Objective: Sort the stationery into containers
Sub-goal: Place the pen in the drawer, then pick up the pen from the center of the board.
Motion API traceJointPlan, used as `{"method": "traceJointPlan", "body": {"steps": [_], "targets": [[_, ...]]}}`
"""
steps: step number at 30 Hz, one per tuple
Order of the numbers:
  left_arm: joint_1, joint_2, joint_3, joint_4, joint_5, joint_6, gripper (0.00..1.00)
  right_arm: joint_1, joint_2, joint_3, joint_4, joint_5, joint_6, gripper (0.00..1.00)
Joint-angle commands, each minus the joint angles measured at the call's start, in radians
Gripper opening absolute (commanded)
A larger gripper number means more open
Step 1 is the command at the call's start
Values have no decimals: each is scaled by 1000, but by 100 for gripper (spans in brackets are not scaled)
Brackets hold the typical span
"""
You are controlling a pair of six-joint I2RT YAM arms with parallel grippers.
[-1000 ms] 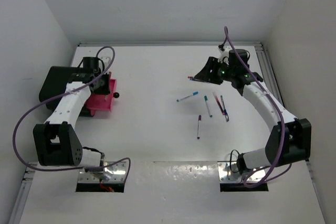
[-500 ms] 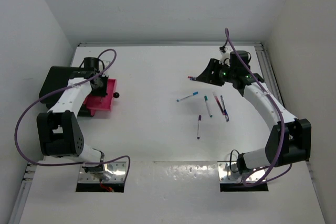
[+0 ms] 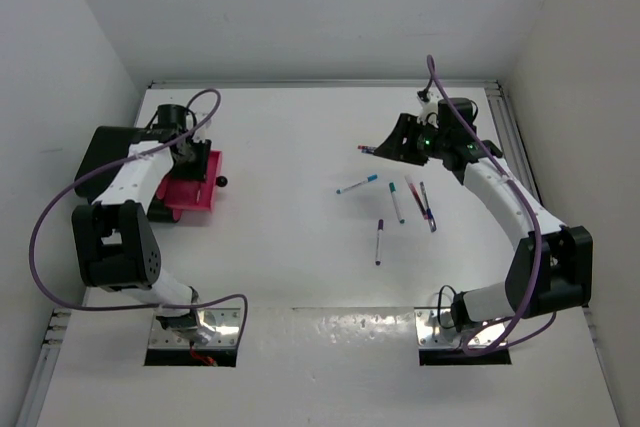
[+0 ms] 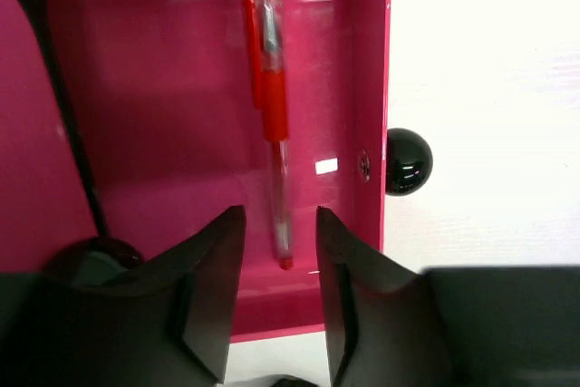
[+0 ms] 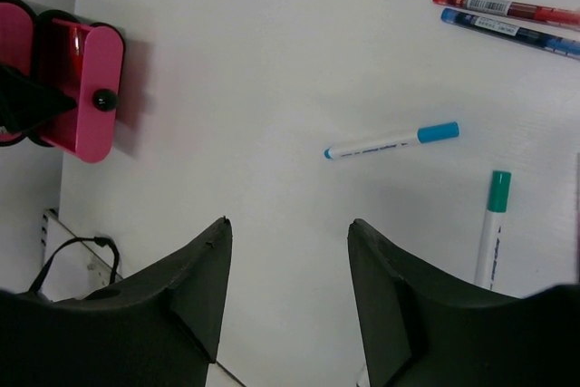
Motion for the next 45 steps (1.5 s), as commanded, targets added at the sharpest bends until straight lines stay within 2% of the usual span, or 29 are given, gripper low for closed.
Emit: {"method": "traceJointPlan", "body": {"steps": [1, 2, 3, 11, 15, 23, 29, 34, 45], "targets": [[19, -8, 65, -10, 45, -6, 48, -9, -17, 5, 6, 24, -50, 54], [19, -11, 90, -12, 48, -6, 55, -10, -17, 5, 2, 42, -56, 54], [17, -14, 105, -15, 50, -6, 56, -12, -17, 5, -2, 47, -64, 54], [-9, -78, 289, -64, 88, 7, 54, -33, -23, 8, -100, 162, -249, 48], [-43, -158, 299, -67, 174, 50, 54, -40, 1, 7, -182, 271, -375, 41], [-107, -278, 228, -33, 206, 57, 61, -59, 108, -38, -213, 440, -513, 29], [-116, -310, 210, -32, 199, 70, 64, -144, 214, -33, -223, 440, -542, 25], [-118, -312, 196, -30, 194, 68, 64, -161, 285, -33, -183, 425, -538, 25], [-107, -331, 111, 19, 168, 47, 64, -161, 360, 11, -170, 356, -473, 33]]}}
